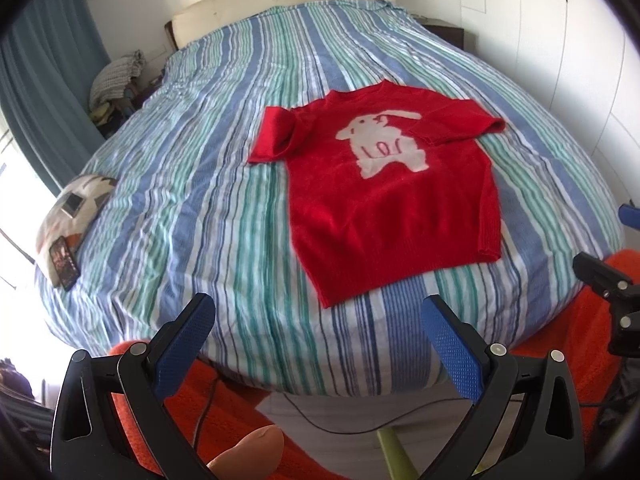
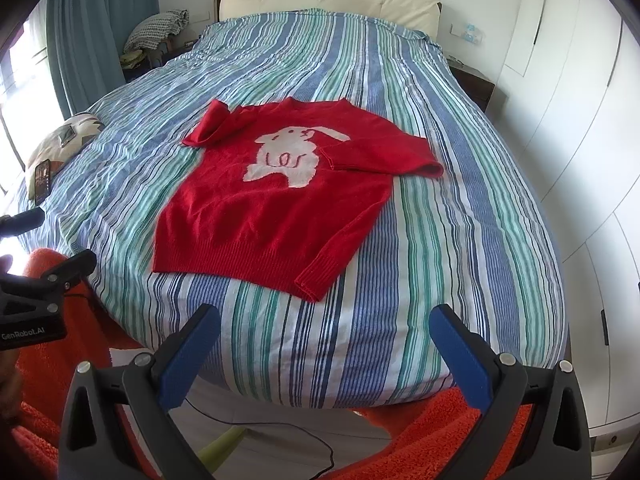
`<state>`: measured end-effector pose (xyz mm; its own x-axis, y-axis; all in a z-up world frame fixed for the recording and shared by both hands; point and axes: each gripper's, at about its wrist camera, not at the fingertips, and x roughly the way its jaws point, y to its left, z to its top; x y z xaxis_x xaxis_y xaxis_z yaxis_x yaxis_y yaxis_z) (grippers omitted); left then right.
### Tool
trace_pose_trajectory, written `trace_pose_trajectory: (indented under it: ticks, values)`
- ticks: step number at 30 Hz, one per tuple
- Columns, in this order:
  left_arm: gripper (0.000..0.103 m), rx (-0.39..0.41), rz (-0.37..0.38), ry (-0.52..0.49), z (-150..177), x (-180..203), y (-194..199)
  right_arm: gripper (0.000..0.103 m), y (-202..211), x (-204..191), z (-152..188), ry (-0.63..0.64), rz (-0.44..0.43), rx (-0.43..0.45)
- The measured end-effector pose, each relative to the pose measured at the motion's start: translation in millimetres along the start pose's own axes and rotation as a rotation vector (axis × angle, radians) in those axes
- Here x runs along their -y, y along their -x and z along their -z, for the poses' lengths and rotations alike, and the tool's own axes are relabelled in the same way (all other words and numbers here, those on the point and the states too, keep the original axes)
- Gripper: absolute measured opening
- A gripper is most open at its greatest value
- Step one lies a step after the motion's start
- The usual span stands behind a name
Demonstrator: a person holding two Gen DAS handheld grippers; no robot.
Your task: Fold small clothes
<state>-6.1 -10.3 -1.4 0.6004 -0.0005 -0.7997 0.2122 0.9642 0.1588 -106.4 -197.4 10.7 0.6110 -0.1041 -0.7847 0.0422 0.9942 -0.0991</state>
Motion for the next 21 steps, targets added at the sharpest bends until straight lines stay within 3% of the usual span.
trace_pose_trajectory:
  ticks: [12,21]
  values:
    - [0.103,-0.008,0.044,0.007,-0.8,0.7,0.8,0.103,1.4,-1.8,-0.2,0.004,0.001,0.002]
    - [0.103,-0.014,0.035,-0.011,0.9,4.5,0.3,0.103,0.4,-6.9,0.9,0.012,-0.008,-0.007]
